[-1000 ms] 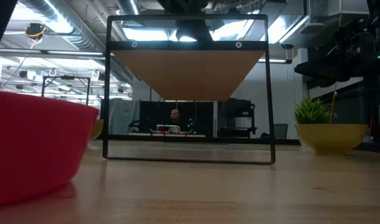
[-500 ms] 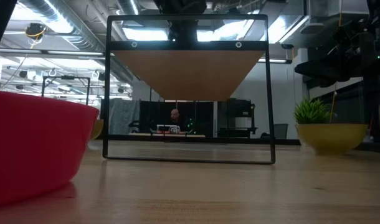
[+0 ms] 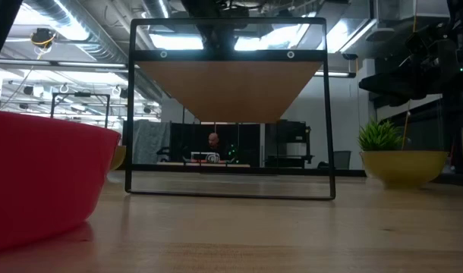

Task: Pick & Place Mini bowls
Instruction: Stack the red bowl on top of the red bowls on the shelf

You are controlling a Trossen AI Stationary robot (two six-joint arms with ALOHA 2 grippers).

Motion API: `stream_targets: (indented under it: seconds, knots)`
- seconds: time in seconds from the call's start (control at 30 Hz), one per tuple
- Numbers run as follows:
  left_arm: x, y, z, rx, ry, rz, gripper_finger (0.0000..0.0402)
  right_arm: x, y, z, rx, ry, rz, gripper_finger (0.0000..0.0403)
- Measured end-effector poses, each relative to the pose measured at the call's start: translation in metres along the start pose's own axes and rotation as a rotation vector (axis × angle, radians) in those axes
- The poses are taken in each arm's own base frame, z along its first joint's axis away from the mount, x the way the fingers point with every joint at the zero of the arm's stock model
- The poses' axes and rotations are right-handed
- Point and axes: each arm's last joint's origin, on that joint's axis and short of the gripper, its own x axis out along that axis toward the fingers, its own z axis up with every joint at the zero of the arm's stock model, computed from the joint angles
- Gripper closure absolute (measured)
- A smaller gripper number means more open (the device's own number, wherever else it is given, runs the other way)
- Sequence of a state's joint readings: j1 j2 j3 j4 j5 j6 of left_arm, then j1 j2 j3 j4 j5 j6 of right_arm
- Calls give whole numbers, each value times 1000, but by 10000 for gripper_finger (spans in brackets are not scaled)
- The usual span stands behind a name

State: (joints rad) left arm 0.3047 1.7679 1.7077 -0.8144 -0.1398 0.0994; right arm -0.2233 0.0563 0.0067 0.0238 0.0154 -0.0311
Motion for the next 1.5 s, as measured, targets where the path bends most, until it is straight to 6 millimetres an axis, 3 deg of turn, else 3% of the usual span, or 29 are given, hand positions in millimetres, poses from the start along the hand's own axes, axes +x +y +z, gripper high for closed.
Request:
stream_targets:
  seconds: [0.3, 0.57, 0.9, 1.27, 1.5]
  knots:
    - [-3, -3, 2, 3, -20, -12, 399, 0, 0, 0, 0, 0, 0, 328]
    - [-36, -28, 6, 74, -100, -95, 400, 0, 0, 0, 0, 0, 0, 328]
    - [-82, -113, -7, 295, -122, -289, 401, 0, 0, 0, 0, 0, 0, 328]
    - [-138, -220, -57, 594, -87, -509, 399, 0, 0, 0, 0, 0, 1, 328]
    - [-179, -267, -93, 693, -101, -638, 400, 0, 0, 0, 0, 0, 0, 328]
